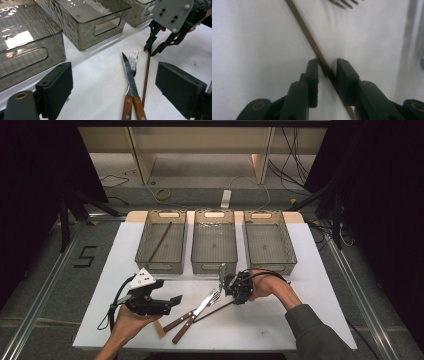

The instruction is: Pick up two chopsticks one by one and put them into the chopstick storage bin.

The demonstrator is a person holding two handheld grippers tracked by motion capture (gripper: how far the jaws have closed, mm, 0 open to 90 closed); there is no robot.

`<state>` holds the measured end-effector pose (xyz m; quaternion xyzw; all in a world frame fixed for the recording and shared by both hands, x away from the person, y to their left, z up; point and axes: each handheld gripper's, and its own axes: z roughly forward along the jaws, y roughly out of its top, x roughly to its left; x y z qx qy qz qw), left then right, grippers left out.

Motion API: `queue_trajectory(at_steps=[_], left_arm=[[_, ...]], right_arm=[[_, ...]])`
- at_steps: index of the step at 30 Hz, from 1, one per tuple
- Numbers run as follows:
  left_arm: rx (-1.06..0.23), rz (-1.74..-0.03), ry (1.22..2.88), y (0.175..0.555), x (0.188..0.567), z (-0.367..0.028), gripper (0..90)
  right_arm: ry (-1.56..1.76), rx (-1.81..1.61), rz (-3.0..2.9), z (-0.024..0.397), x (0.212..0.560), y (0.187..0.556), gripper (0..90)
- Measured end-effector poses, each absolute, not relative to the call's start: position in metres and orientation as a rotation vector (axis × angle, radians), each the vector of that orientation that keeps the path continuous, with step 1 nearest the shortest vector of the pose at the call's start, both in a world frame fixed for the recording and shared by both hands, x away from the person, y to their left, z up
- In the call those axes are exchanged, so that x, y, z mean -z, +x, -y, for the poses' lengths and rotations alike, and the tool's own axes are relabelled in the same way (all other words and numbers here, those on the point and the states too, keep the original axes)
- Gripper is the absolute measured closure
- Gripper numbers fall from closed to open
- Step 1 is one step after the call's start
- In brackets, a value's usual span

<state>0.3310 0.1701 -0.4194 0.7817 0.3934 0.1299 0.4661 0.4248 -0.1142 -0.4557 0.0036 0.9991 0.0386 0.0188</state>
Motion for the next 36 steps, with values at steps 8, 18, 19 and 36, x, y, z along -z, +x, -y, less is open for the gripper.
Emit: queue_trajectory(at_steps=[8,18,19,36], left_arm=[[-0.32,-0.964,1.921,0.331,0.419,-0.17,14.0],[-0.317,-0.963,1.934,0.331,0.42,-0.169,14.1],[-0.317,-0.962,1.935,0.331,0.42,-0.169,14.1],[-0.309,-0.958,1.941,0.332,0.42,-0.169,14.1]], right_arm=[[-0.065,-0.044,-3.097,0.115,0.455,0.413,77.8],[-0.103,-0.064,-3.094,0.125,0.455,0.4,81.8],[-0.106,-0.062,-3.096,0.126,0.455,0.398,82.2],[-0.137,-0.093,-3.107,0.141,0.45,0.389,86.2]])
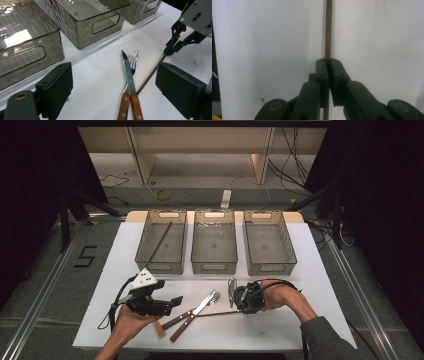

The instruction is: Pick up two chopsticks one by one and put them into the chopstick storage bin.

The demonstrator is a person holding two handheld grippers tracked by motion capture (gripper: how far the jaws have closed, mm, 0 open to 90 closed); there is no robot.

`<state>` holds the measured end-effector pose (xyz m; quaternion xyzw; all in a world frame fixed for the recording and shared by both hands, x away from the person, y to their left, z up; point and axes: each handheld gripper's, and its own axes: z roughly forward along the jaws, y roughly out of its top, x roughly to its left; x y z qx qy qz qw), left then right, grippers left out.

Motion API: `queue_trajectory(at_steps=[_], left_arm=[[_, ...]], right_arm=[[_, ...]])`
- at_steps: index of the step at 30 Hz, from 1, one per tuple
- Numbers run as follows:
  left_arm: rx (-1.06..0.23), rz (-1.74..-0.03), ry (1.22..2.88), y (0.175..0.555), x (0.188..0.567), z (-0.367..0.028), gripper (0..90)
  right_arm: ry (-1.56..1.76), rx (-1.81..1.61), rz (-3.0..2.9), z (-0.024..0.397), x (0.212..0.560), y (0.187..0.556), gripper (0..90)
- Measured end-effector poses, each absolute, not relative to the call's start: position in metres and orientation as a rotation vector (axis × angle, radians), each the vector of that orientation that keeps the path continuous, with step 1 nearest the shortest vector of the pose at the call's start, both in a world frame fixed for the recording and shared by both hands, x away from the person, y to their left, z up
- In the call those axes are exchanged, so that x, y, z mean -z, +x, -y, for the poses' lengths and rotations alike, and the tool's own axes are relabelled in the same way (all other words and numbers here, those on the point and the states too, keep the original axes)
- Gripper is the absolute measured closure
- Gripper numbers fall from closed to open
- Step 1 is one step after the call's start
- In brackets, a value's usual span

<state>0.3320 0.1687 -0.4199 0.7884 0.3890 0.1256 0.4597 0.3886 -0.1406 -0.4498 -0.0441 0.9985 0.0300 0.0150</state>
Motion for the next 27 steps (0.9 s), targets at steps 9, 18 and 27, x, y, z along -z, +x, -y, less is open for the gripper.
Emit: queue_trajectory(at_steps=[9,18,27], left_arm=[[-0.299,-0.945,1.961,0.332,0.421,-0.165,14.1],[-0.281,-0.939,1.966,0.333,0.421,-0.162,14.2],[-0.243,-0.899,2.018,0.335,0.422,-0.152,14.4]], right_arm=[[-0.135,-0.157,-3.081,0.151,0.436,0.385,86.3],[-0.097,-0.262,-3.025,0.156,0.426,0.383,86.3],[-0.106,-0.345,-2.981,0.145,0.421,0.376,86.3]])
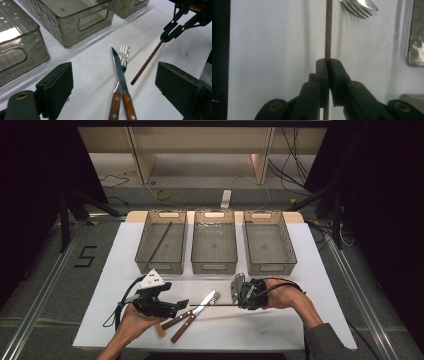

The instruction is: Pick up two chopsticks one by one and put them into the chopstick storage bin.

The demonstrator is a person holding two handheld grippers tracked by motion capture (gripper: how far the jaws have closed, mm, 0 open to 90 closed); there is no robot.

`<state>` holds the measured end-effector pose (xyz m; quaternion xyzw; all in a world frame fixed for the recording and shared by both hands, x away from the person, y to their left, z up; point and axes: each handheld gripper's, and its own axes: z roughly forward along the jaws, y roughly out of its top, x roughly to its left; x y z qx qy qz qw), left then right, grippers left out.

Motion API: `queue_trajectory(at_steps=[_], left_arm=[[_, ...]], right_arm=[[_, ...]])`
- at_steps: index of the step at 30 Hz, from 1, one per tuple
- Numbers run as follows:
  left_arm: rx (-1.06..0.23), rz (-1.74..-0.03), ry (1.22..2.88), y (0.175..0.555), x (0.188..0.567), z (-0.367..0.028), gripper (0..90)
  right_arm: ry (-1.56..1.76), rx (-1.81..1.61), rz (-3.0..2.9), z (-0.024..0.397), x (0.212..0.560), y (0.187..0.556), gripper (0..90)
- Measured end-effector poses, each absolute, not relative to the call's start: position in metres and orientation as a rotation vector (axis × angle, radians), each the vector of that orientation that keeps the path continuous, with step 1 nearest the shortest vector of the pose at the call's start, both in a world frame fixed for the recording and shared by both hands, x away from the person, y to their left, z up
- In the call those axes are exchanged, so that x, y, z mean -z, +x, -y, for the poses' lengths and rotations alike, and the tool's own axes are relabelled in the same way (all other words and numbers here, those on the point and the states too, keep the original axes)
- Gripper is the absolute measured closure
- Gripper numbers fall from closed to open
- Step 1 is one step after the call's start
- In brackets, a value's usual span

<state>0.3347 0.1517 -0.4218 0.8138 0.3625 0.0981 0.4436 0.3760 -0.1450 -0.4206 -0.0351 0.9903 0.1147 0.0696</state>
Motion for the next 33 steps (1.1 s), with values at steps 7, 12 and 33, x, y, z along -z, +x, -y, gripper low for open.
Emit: queue_trajectory(at_steps=[7,12,33], left_arm=[[-0.201,-0.847,2.101,0.34,0.419,-0.136,15.1],[-0.171,-0.79,2.192,0.343,0.42,-0.118,17.5],[-0.097,-0.502,2.438,0.344,0.432,-0.075,45.8]], right_arm=[[-0.122,-0.363,-2.957,0.141,0.419,0.372,86.3],[-0.129,-0.371,-2.948,0.136,0.42,0.371,86.3],[-0.239,-0.318,-2.91,0.122,0.418,0.358,86.3]])
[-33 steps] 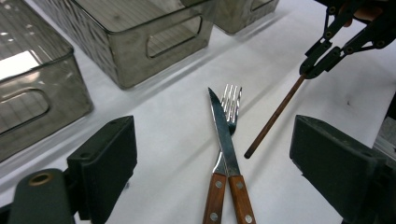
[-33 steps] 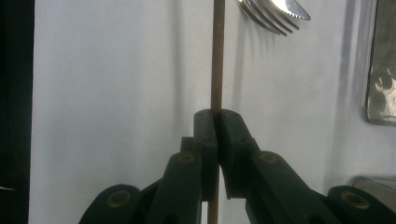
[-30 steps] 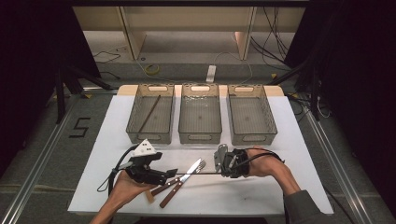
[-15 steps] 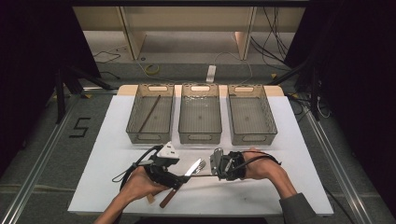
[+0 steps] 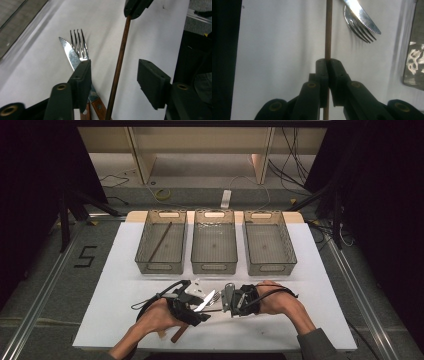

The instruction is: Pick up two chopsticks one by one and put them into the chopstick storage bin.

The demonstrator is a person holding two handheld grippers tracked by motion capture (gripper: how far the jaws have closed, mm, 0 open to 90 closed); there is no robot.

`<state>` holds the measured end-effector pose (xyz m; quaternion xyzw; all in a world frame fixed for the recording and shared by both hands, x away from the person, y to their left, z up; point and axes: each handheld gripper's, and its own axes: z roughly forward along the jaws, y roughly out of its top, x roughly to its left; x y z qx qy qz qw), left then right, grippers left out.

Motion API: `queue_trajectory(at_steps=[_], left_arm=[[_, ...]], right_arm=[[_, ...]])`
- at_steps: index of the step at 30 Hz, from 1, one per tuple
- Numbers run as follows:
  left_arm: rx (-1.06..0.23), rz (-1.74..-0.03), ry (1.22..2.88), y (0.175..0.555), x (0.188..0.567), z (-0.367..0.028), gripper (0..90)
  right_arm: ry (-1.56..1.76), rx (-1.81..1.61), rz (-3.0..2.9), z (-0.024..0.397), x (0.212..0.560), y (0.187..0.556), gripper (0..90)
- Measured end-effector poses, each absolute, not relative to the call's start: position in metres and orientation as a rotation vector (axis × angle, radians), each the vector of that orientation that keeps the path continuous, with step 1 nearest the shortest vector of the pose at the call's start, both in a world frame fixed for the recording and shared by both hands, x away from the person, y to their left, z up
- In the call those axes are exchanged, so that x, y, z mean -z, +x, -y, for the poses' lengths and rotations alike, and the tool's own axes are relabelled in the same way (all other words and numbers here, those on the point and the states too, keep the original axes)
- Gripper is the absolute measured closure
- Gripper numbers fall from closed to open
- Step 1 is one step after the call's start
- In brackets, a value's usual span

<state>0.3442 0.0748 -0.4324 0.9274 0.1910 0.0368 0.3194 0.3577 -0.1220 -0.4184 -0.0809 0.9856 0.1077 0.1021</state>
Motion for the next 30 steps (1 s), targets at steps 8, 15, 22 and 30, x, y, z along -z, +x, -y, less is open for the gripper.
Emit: queue_trajectory(at_steps=[8,15,22,30], left_arm=[[-0.118,-0.414,2.493,0.339,0.434,-0.064,58.8],[-0.135,-0.388,2.523,0.34,0.435,-0.06,71.3],[-0.096,-0.392,2.543,0.34,0.436,-0.058,80.5],[-0.077,-0.345,2.55,0.337,0.435,-0.057,84.6]], right_arm=[[-0.264,-0.312,-2.903,0.12,0.417,0.354,86.3],[-0.266,-0.317,-2.906,0.12,0.415,0.352,86.2],[-0.292,-0.32,-2.9,0.12,0.416,0.351,86.3],[-0.313,-0.318,-2.898,0.119,0.417,0.35,85.9]])
